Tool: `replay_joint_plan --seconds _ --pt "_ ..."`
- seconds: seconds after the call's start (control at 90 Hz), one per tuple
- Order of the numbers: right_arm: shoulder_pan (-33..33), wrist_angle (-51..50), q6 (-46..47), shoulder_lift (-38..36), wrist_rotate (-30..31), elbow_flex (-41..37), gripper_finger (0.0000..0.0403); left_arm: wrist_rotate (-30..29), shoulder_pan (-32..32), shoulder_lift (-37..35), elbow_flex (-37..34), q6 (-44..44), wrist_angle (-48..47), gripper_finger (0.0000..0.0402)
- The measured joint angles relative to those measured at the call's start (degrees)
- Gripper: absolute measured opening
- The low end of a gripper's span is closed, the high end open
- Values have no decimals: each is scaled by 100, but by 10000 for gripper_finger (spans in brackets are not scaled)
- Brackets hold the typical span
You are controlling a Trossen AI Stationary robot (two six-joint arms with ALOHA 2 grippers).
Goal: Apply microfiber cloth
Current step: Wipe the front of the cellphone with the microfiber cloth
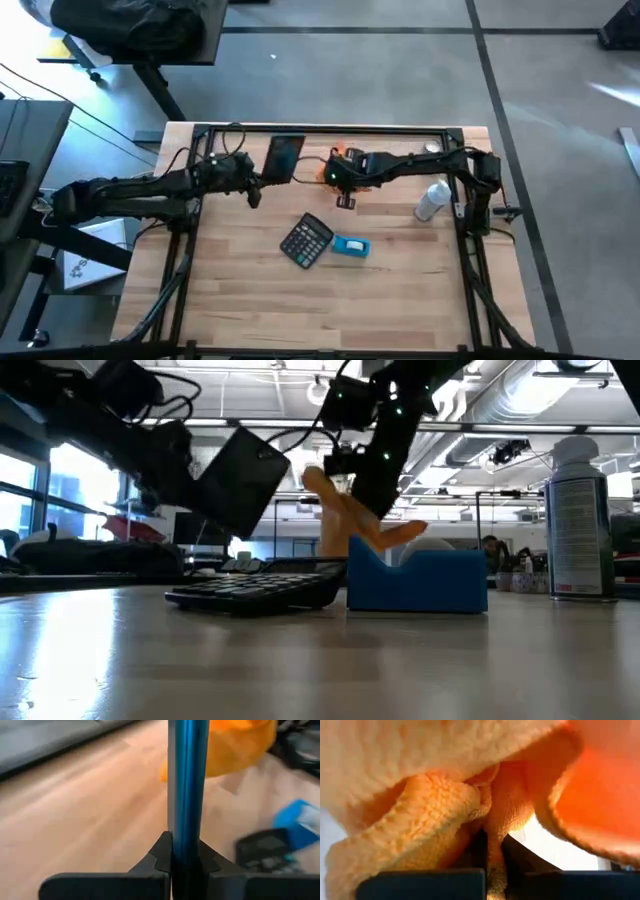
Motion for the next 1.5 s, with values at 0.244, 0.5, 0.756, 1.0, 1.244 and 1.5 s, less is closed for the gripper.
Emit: replay_joint_plan --seconds 0.244,0.5,0.756,1.0,1.244,1.5 --pt "227 -91 5 0 954 -96 0 910 151 214 13 -260 -500 5" --pt "132 921 260 0 530 -96 2 1178 -25 8 551 -450 -2849 5" --pt "98 1606 572 0 335 -96 88 1225 -643 -19 781 -644 -4456 5" --pt "117 1630 889 21 242 -95 211 1454 -1071 -421 781 -1093 -5575 5" --pt "177 1694 755 282 426 -94 269 1687 -1082 -775 767 -1280 -6315 5" --pt "289 2708 652 667 -443 -94 270 1873 -1114 -733 765 -1456 -6313 6"
